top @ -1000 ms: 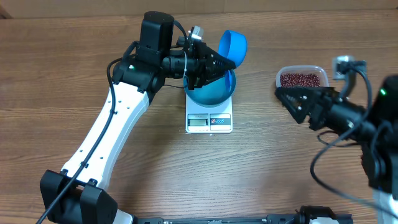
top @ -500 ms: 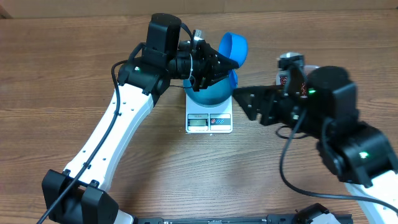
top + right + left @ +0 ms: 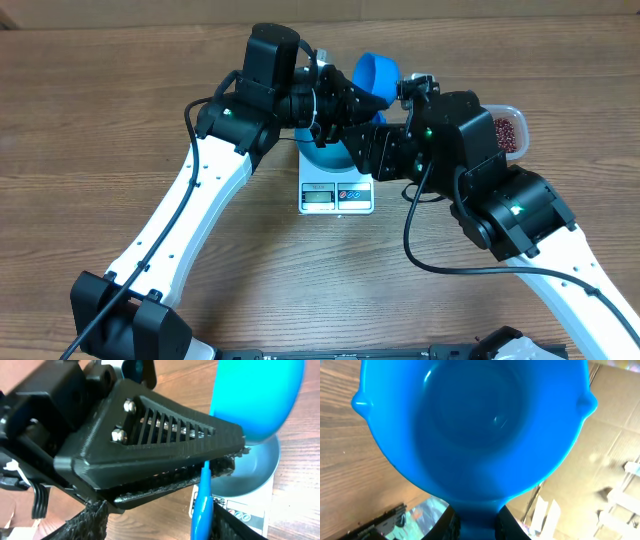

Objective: Scoop item into bowl and weigh 150g on scale
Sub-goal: 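Grasp the scoop handle with the right gripper beside the left gripper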

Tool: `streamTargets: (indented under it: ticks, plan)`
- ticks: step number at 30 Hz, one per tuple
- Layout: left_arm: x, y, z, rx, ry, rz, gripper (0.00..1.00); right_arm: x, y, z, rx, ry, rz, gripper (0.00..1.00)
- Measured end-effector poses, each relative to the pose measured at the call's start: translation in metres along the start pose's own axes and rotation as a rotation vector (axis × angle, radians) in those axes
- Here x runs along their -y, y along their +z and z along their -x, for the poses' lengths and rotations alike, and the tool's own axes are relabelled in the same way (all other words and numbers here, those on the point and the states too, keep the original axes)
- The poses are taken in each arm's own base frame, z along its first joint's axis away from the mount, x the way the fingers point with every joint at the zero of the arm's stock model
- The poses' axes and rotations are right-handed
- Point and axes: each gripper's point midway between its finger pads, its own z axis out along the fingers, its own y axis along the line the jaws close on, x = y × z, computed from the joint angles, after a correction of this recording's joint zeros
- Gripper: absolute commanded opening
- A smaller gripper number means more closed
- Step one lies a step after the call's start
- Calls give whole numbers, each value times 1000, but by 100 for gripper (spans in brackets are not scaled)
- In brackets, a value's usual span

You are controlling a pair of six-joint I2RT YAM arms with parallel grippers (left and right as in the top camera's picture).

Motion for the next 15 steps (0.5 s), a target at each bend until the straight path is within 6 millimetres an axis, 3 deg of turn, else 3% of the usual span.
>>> streamTargets:
  ticks: [7, 10, 11, 15]
  plan:
    - [-2, 0, 9, 53, -1, 11, 10, 3, 0, 7, 35, 1, -26, 66]
    - [-2, -1, 12, 62, -3, 12, 10, 5, 0, 9, 47, 0, -35, 82]
    - [-2, -3, 13, 66, -5, 11, 10, 5, 0, 10, 50, 1, -38, 99]
    - [-3, -7, 19, 79, -13, 10, 10, 8, -1, 14, 69, 7, -49, 100]
